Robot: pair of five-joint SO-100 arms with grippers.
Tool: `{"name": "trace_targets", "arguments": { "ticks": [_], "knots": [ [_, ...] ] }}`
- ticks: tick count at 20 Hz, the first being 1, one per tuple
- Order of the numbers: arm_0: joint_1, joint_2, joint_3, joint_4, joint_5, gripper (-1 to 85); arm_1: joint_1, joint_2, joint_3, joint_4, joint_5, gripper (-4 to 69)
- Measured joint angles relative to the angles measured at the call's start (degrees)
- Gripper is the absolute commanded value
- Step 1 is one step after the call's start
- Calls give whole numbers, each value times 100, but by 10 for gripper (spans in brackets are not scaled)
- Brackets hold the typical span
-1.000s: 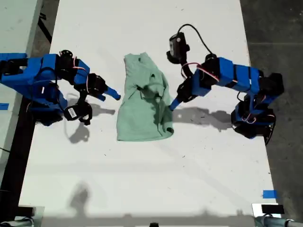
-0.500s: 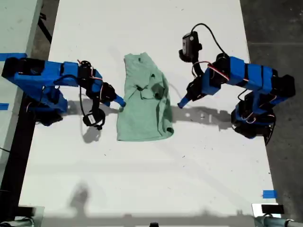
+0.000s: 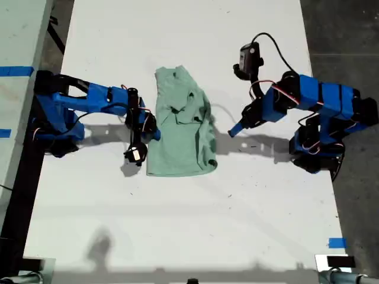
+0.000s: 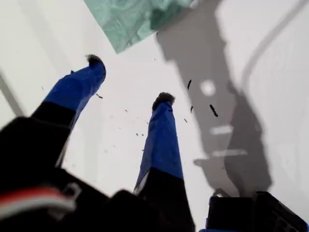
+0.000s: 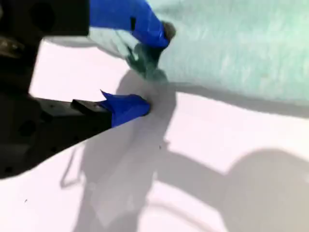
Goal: Fold tshirt
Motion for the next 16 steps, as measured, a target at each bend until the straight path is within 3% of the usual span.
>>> {"name": "trace_targets", "arguments": {
  "ticks": [6,10,16],
  "knots": [
    [-149,176,176,571,-237,1,26,185,378,-220,0,244],
    [-835,2382,1898,712,-387,1,44,193,492,-281,0,244],
    [-281,1600,141,1125,-501,1,44,193,519,-422,35,242]
  ]
}}
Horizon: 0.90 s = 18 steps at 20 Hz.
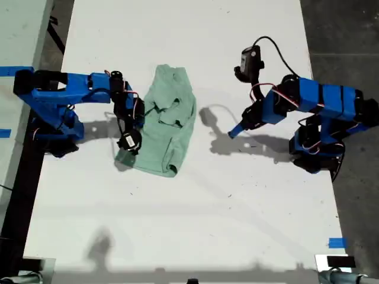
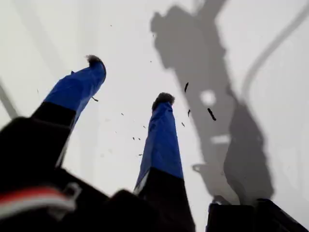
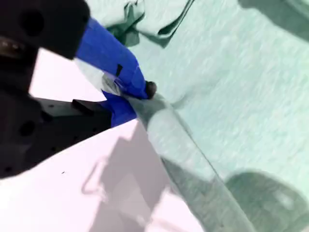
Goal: Fold tshirt
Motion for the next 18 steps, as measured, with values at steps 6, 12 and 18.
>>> {"name": "trace_targets", "arguments": {
  "ticks": [6,12,18],
  "knots": [
    [448,-3006,-3445,729,9,176,0,0,0,0,44,242],
    [132,-4658,-5001,1582,589,236,-44,0,53,-9,123,241],
    [141,-3823,-4781,2188,422,249,-88,0,53,-9,167,235]
  ]
}}
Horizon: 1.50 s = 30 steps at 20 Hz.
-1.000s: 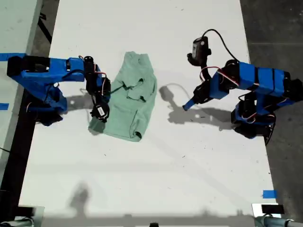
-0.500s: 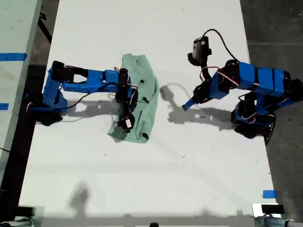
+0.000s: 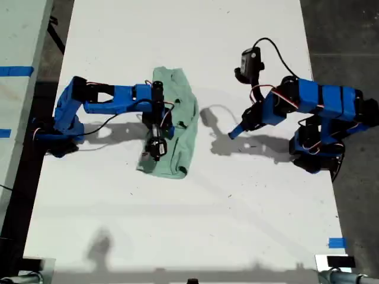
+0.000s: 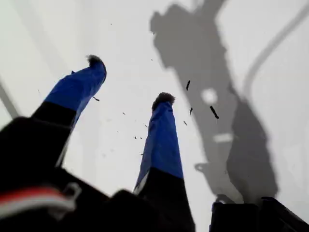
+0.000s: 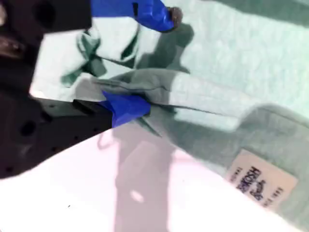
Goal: Fold tshirt
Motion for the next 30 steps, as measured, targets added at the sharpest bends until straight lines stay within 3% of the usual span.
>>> {"name": "trace_targets", "arguments": {
  "ticks": [8,9,10,11,12,14,17,19,30],
  "knots": [
    [668,3586,2206,149,-554,240,-448,-606,-712,0,325,212],
    [765,3911,2540,149,-677,283,-562,-976,-1063,0,334,211],
    [879,4219,2812,149,-800,240,-686,-1415,-1503,0,334,211],
    [1011,4447,2944,149,-844,139,-791,-1898,-1986,0,334,209],
    [1151,4641,3067,149,-861,118,-896,-2426,-2514,9,369,208],
    [1424,4939,3375,149,-1028,147,-1072,-3454,-3621,141,387,225],
    [1758,5414,3595,158,-1266,274,-1266,-4808,-5142,360,475,261],
    [1951,5845,3876,62,-1301,297,-1310,-5265,-5546,378,589,281],
    [2013,6337,6794,-2733,-1151,314,-1301,-7172,-6724,-316,686,304]
  ]
}}
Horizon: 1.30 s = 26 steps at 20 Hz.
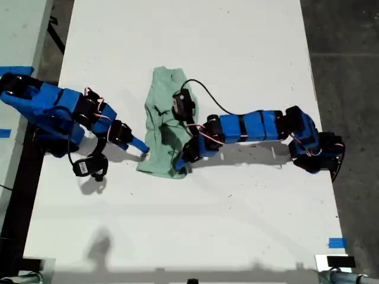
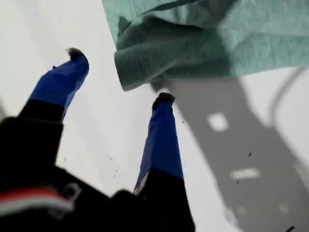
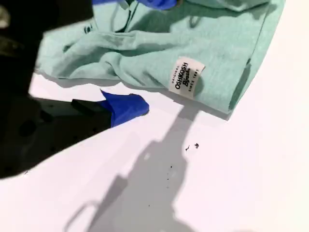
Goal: Fold tshirt
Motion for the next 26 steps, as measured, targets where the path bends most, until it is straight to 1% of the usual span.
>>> {"name": "trace_targets", "arguments": {
  "ticks": [4,6,8,9,10,11,12,15,18,19,22,23,26],
  "knots": [
    [-211,-1327,62,-747,255,309,88,-571,-18,-299,0,292],
    [-299,-2320,-114,-844,466,296,132,-861,-18,-352,0,265],
    [-281,-3120,-659,-782,642,248,158,-1028,-88,-378,-9,167],
    [-281,-3357,-861,-712,756,205,167,-1063,-176,-387,-9,95],
    [-281,-3507,-1028,-694,826,135,167,-1072,-193,-448,18,8],
    [-281,-3568,-1204,-703,861,54,167,-1072,-193,-483,18,8],
    [-255,-3621,-1433,-738,888,1,167,-1072,-202,-501,18,8],
    [-105,-3727,-1898,-642,721,1,167,-1072,-202,-501,-9,8],
    [290,-4192,-2883,-264,536,1,44,-1072,-202,-466,-9,7],
    [457,-4500,-3401,-35,457,1,-44,-1063,-202,-369,-9,7],
    [923,-5906,-5792,1037,343,1,-501,-905,-193,211,-18,7],
    [1063,-6267,-6583,1266,255,1,-703,-826,-185,448,-18,7],
    [1345,-6293,-7409,1187,88,1,-1362,-316,-185,1107,167,7]
  ]
}}
